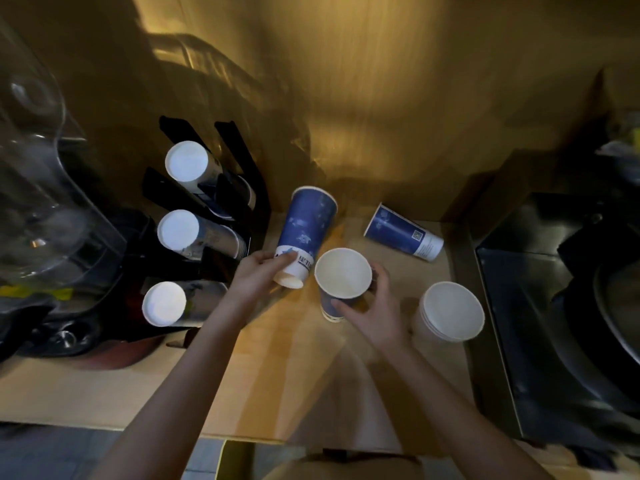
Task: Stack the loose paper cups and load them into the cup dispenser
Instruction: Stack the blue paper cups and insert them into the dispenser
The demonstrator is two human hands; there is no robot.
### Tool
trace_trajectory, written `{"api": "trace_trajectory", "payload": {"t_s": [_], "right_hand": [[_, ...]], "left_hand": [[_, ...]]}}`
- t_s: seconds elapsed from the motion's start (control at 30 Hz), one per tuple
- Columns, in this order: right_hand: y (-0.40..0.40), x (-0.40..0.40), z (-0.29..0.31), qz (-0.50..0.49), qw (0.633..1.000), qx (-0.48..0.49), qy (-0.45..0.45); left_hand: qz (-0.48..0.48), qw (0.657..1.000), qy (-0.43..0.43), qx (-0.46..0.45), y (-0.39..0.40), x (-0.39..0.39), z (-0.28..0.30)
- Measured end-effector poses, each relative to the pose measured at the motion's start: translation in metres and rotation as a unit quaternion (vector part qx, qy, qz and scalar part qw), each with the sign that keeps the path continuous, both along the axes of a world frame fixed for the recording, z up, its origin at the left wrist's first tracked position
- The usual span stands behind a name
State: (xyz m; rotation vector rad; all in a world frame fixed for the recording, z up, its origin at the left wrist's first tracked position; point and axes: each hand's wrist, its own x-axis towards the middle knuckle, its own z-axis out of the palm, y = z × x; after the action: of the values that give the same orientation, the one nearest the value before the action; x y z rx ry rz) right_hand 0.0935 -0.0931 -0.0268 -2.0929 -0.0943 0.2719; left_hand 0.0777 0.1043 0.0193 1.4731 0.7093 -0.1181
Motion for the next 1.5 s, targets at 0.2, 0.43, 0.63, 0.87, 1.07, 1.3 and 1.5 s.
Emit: {"api": "trace_trajectory", "payload": {"t_s": [0.2, 0.43, 0.63, 0.87, 1.07, 1.3, 1.5], "right_hand": [[0.001, -0.011, 0.005, -0.018, 1.0, 0.009, -0.022], [0.0, -0.013, 0.014, -0.007, 1.0, -0.009, -0.014], [-0.001, -0.01, 0.016, 0.015, 0.999, -0.042, -0.022], [-0.001, -0.011, 0.016, 0.019, 0.998, -0.051, -0.026], [-0.003, -0.012, 0.02, 0.031, 0.997, -0.062, -0.032], [-0.002, -0.013, 0.021, 0.027, 0.998, -0.046, -0.034], [0.0, -0.006, 0.02, 0.019, 0.996, -0.088, -0.016]], "left_hand": [[0.002, 0.993, -0.119, 0.0, -0.013, -0.021, 0.02], [-0.105, 0.969, -0.212, 0.073, -0.045, -0.018, 0.025], [-0.097, 0.925, -0.205, 0.305, -0.062, -0.016, 0.007], [-0.102, 0.925, -0.179, 0.32, -0.062, -0.016, -0.001], [-0.111, 0.93, -0.154, 0.315, -0.067, -0.012, -0.011], [-0.118, 0.935, -0.162, 0.293, -0.068, -0.015, -0.019], [-0.129, 0.932, -0.162, 0.298, -0.067, -0.014, -0.018]]}}
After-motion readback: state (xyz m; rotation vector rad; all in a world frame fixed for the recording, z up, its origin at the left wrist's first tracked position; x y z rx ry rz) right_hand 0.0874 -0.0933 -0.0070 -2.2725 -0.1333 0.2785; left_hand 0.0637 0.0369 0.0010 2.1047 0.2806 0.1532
